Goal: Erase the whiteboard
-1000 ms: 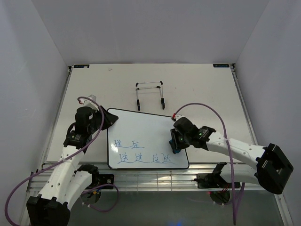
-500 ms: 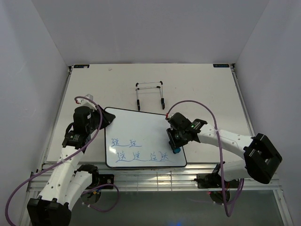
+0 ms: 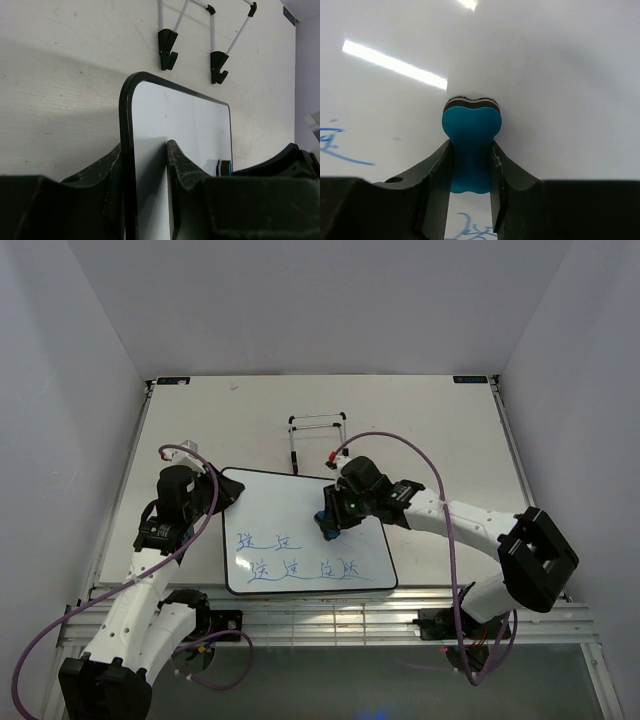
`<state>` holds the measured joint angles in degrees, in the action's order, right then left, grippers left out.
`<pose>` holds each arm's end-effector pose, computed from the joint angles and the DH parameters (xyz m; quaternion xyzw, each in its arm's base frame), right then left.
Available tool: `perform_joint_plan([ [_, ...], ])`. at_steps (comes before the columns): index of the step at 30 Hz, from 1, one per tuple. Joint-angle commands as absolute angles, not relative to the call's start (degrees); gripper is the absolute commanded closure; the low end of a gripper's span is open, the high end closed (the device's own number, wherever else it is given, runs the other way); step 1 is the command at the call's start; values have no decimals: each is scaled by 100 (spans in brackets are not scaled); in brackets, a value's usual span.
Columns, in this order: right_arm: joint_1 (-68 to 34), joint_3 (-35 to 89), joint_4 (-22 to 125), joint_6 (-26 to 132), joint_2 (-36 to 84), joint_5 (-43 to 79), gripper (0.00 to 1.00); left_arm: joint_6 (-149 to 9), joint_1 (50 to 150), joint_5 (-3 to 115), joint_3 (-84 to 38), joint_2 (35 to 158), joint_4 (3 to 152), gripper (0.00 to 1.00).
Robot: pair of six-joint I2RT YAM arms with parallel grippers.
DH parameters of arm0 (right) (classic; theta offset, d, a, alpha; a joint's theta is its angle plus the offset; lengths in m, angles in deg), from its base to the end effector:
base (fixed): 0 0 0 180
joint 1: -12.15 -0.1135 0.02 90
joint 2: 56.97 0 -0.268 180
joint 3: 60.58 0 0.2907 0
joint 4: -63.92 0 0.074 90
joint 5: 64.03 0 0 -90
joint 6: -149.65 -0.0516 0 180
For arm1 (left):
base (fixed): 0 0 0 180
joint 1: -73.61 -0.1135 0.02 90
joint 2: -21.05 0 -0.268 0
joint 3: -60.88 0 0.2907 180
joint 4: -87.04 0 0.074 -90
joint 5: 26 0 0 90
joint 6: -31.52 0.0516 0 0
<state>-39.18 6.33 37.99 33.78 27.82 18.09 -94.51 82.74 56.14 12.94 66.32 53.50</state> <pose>0.2210 0.2875 0.2045 -0.2285 0.8892 0.2935 0.2664 0.2251 -0.0433 0.2532 -0.1689 0.8518 -0.2441 0.4316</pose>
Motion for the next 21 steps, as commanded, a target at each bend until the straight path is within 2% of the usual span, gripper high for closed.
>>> perform_joint_plan([
  [1, -3436, -583, 2987, 3337, 2944, 2385, 92, -8581, 8319, 6215, 1206, 6552, 5649, 100],
  [7, -2934, -1272, 2618, 3302, 2696, 2895, 92, -8607, 8328, 6312, 1179, 6499, 5606, 100],
  [16, -3145, -631, 2407, 3530, 2890, 2667, 92, -8625, 8319, 6312, 1179, 6490, 5570, 100],
  [21, -3022, -736, 2152, 3592, 2671, 3027, 92, -8677, 8319, 6312, 1127, 6517, 5527, 100],
])
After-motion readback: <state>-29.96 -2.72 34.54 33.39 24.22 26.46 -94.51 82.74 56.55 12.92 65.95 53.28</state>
